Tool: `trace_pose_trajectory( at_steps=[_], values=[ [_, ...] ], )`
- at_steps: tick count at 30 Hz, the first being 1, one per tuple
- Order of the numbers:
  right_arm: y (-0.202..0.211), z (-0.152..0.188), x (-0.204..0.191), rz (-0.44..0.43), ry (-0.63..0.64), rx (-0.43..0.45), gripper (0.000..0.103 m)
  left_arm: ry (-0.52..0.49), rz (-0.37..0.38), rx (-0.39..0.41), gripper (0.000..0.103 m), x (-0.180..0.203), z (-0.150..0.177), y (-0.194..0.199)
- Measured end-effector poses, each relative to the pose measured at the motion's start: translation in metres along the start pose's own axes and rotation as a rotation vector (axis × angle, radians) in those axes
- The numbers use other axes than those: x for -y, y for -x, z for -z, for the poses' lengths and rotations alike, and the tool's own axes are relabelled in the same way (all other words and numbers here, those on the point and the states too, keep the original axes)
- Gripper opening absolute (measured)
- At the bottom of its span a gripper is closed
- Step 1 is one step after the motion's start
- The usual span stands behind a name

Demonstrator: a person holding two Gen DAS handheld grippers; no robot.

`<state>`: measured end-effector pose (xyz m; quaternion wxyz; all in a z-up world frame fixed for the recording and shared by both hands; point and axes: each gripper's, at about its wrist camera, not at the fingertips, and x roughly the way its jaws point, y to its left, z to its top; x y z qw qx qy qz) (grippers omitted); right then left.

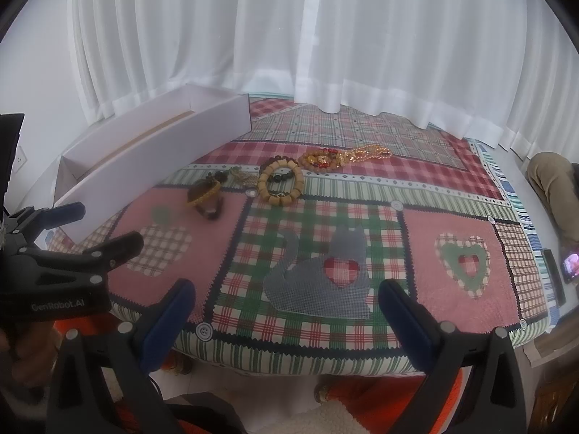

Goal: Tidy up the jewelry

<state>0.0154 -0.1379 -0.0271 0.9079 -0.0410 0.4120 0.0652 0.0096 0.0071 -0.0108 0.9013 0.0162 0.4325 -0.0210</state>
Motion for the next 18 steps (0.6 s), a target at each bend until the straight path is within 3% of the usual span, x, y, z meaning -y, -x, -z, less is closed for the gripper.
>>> trace_pose_trajectory(
  at_steps=[8,18],
  values=[
    [-0.001,0.000,0.001,-0.005,0.007,-0.004,0.103,0.028,-0.005,-0.006,0.103,-0.003,0.001,-0.001],
    [-0.007,0.000,-0.003,-0.010,0.011,-0.015,0.103,0.131,-0.020,-0.017,0.102,-0.041,0.003,-0.008]
  ],
)
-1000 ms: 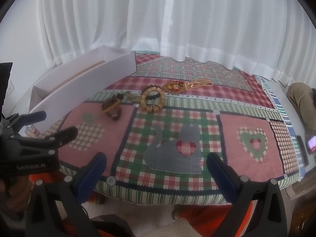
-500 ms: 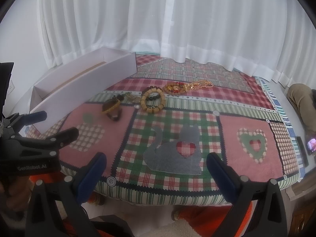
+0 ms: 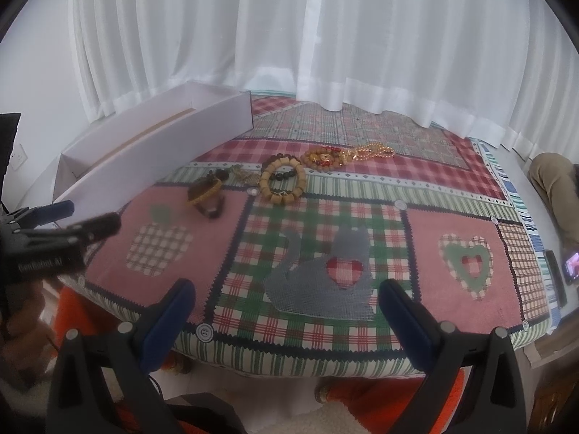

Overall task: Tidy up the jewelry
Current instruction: 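Lower the left tool onto the gold bangle and close it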

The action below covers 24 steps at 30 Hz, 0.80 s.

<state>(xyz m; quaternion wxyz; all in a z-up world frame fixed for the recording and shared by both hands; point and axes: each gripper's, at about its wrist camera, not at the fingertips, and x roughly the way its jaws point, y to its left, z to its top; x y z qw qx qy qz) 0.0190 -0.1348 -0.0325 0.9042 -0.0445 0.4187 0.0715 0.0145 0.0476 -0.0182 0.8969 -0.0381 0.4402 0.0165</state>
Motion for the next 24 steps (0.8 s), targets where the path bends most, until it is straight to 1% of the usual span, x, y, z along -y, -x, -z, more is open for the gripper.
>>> trace_pose_trajectory(
  at_steps=[7,11,16,24],
  values=[
    [-0.007,0.000,0.002,-0.007,0.003,-0.012,0.103,-0.028,0.013,-0.007,0.102,0.007,-0.003,-0.006],
    [-0.013,-0.001,0.008,-0.005,-0.013,-0.023,0.103,-0.038,0.018,-0.026,0.102,0.010,-0.004,-0.014],
    [-0.020,-0.001,0.010,-0.009,-0.019,-0.035,0.103,-0.045,0.012,-0.042,0.102,0.010,-0.008,-0.024],
    [-0.035,-0.006,0.013,-0.011,-0.029,-0.060,0.103,-0.052,0.012,-0.048,0.102,0.007,-0.018,-0.035]
  ],
)
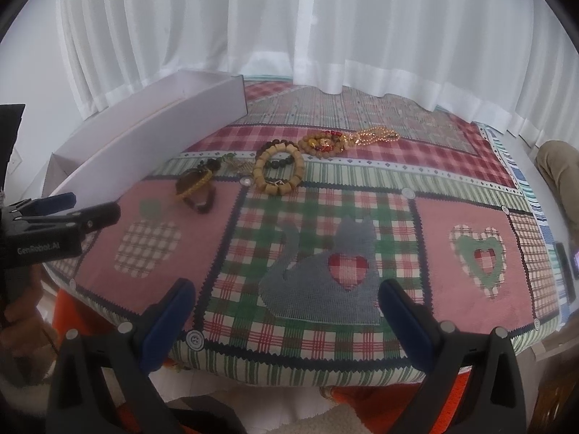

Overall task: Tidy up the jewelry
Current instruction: 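Lower the left tool onto the gold bangle and close it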

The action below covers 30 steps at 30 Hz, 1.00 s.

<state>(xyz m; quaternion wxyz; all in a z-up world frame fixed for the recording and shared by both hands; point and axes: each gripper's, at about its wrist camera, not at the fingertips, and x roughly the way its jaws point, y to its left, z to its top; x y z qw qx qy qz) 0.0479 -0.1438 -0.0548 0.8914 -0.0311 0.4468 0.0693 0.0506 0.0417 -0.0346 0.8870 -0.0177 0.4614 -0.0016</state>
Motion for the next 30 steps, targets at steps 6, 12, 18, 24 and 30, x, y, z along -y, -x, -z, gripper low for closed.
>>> trace_pose_trajectory(
  at_steps=[6,12,18,24,30],
  values=[
    [-0.012,-0.007,0.003,-0.002,-0.006,-0.019,0.103,-0.004,0.010,-0.033,0.102,-0.002,-0.002,-0.014],
    [-0.025,-0.014,0.013,-0.009,-0.032,-0.034,0.103,-0.005,0.010,-0.045,0.102,-0.008,-0.009,-0.026],
    [-0.041,-0.028,0.021,-0.044,-0.035,-0.042,0.103,-0.029,0.013,-0.043,0.102,-0.013,-0.016,-0.031],
    [-0.056,-0.034,0.020,-0.082,-0.058,-0.065,0.103,-0.233,0.104,-0.013,0.102,0.016,-0.035,-0.042],
    [-0.062,-0.029,0.025,-0.094,-0.081,-0.088,0.103,-0.301,0.251,-0.119,0.072,0.029,-0.057,-0.088]
  ],
)
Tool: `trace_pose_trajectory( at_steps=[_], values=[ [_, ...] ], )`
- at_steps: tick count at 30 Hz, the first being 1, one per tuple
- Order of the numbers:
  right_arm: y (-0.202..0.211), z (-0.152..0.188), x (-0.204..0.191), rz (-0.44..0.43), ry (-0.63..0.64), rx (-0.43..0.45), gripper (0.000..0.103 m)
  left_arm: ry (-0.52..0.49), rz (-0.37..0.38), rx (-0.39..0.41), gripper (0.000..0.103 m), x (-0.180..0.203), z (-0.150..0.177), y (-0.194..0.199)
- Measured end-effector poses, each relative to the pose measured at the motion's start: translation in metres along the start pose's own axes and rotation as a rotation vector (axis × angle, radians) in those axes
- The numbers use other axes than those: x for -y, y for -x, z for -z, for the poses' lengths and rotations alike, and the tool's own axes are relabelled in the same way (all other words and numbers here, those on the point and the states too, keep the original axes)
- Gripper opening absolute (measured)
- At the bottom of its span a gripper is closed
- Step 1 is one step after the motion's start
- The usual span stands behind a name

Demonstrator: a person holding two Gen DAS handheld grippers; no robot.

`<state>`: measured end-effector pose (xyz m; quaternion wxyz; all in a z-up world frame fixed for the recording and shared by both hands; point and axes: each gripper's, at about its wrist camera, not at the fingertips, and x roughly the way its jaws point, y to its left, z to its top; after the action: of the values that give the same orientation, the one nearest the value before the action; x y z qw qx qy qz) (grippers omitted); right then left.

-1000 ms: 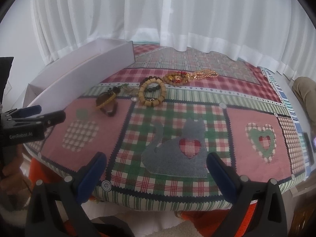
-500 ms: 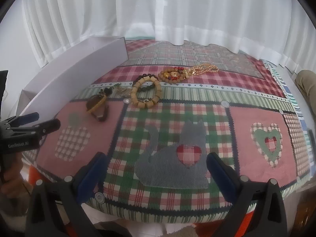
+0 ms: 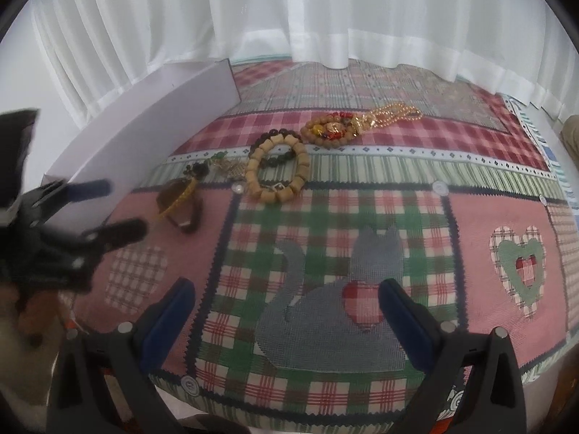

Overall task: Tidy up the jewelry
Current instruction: 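Lower the left tool onto the gold bangle and close it, then grasp the black-strap watch with the right tool while the left tool lifts the bangle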

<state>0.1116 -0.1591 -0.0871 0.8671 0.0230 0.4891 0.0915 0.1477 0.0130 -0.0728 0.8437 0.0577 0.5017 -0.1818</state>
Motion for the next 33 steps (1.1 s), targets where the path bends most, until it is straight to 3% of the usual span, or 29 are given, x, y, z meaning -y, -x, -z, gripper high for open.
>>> trace_pose_trajectory(
  at_steps=[1,5,7,9,14,19,28,33],
  values=[
    [0.000,0.001,0.004,0.001,-0.010,-0.002,0.103,0.012,0.027,-0.025,0.063,-0.004,-0.003,-0.008],
    [-0.004,0.002,0.017,0.007,-0.050,-0.010,0.103,0.036,0.061,-0.065,0.046,-0.010,-0.005,-0.022],
    [-0.007,0.003,0.021,0.005,-0.060,-0.014,0.103,0.034,0.063,-0.082,0.030,-0.010,-0.004,-0.028],
    [-0.009,0.002,0.022,0.002,-0.062,-0.018,0.103,0.026,0.059,-0.096,0.025,-0.008,-0.004,-0.034],
    [-0.012,0.000,0.019,-0.009,-0.056,-0.019,0.103,0.027,0.045,-0.124,0.024,-0.010,-0.004,-0.048],
    [-0.010,0.002,0.016,-0.008,-0.051,-0.017,0.103,0.080,0.075,-0.127,0.006,-0.023,-0.004,-0.051],
    [-0.010,0.007,0.010,-0.002,-0.038,-0.022,0.103,0.254,0.123,-0.005,0.004,-0.055,0.006,-0.006],
    [-0.016,0.002,-0.006,-0.016,0.009,-0.023,0.103,0.370,0.054,0.033,0.004,-0.074,0.029,0.014]
  ],
)
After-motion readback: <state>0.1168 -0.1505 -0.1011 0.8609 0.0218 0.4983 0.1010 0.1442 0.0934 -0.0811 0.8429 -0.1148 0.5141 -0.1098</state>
